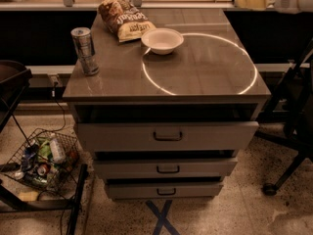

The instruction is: Move rxbar chocolate near redbull can

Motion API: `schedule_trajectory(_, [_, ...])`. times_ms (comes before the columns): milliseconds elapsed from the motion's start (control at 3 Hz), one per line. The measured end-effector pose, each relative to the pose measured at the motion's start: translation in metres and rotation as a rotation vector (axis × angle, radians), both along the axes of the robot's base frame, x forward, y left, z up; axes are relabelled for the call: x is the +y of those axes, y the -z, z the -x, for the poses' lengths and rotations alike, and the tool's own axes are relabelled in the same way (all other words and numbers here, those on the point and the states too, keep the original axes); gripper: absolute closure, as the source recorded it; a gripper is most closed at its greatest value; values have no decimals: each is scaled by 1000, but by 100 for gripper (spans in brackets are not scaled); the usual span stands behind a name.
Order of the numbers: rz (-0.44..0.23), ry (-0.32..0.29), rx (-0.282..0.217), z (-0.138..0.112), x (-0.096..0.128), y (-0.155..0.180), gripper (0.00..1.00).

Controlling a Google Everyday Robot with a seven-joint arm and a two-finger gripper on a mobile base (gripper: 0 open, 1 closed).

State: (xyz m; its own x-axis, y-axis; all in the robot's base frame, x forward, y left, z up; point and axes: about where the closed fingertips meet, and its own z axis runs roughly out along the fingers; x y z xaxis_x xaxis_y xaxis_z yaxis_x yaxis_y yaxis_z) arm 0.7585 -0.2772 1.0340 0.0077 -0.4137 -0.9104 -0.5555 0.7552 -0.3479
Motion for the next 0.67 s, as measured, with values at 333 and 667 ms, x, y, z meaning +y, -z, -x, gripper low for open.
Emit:
schedule_trajectory(333, [51, 4, -37, 51, 25, -32, 100])
schedule_trajectory(667, [119, -53, 92, 67, 66, 24, 100])
